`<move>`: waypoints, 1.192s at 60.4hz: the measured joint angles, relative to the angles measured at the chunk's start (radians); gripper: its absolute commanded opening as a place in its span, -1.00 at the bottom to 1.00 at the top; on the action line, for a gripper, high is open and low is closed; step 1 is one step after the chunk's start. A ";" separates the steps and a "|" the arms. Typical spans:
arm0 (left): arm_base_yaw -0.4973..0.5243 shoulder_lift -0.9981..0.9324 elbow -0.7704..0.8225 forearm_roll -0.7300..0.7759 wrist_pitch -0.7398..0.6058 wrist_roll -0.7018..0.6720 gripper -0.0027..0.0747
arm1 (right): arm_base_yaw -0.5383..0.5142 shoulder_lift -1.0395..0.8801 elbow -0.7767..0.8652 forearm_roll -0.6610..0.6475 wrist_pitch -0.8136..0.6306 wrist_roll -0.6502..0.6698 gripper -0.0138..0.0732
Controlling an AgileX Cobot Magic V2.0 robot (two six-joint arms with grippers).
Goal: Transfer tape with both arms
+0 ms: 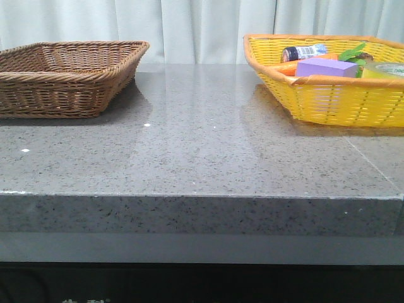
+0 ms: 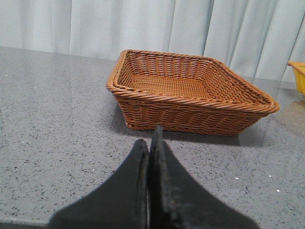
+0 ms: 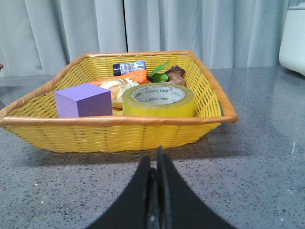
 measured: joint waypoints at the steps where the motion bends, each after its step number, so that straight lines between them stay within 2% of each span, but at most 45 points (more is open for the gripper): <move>1: 0.000 0.000 0.000 0.000 0.000 0.000 -0.98 | 0.000 0.000 0.000 0.000 0.000 0.000 -0.84; 43: 0.000 0.000 0.000 0.000 0.000 0.000 -0.98 | 0.000 0.000 0.000 0.000 0.000 0.000 -0.84; 56: 0.000 0.000 0.000 0.000 -0.044 0.000 -0.98 | 0.000 0.000 0.000 0.000 -0.013 0.000 -0.84; 65: 0.000 0.000 -0.009 0.000 -0.038 0.000 -0.98 | 0.000 0.000 -0.060 0.000 0.026 0.000 -0.84; 72: 0.000 0.000 -0.080 0.000 0.007 0.000 -0.98 | 0.000 0.000 -0.156 0.000 0.104 0.000 -0.84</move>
